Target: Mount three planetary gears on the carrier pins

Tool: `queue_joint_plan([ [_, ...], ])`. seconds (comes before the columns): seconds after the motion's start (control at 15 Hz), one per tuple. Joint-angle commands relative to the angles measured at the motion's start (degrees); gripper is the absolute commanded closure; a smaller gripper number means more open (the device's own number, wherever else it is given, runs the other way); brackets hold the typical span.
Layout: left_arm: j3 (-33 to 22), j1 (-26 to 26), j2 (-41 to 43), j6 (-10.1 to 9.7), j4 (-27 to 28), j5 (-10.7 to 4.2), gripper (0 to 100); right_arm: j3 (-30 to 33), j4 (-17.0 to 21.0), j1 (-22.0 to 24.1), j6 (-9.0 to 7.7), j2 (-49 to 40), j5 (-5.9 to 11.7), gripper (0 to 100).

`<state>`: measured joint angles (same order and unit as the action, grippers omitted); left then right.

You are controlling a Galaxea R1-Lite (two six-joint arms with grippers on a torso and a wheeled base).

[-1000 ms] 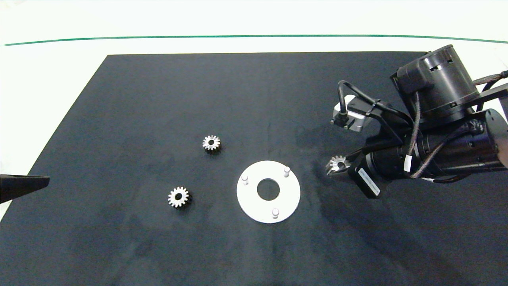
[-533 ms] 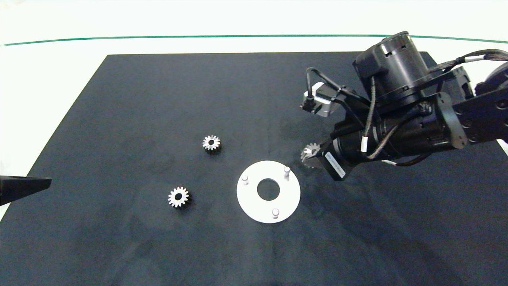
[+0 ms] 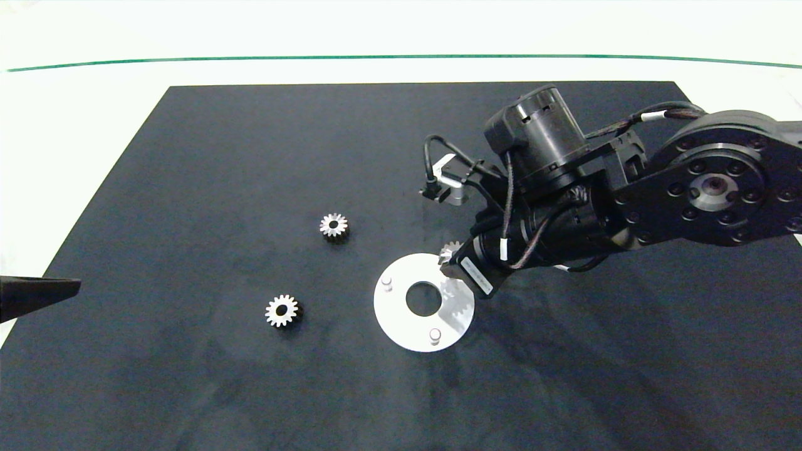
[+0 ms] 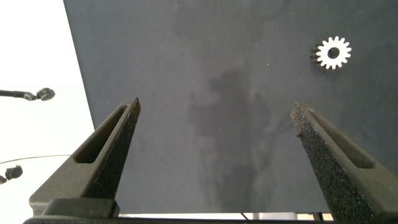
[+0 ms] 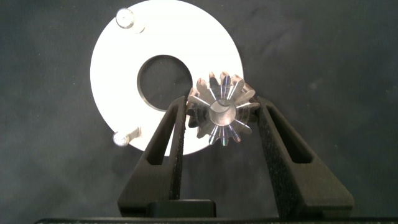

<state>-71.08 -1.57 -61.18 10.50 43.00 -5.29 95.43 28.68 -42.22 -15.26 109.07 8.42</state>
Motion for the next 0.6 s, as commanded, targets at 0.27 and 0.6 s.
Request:
queue_joint_plan([
  [0.27,-0.02,-0.01,0.1,0.05,0.25,-0.07,0,0.2,0.14,0.56,-0.12,0.79,0.1,81],
  [0.6,-0.02,-0.01,0.01,0.05,0.16,-0.07,0,0.37,-0.03,0.91,-0.12,0.97,0.01,81],
])
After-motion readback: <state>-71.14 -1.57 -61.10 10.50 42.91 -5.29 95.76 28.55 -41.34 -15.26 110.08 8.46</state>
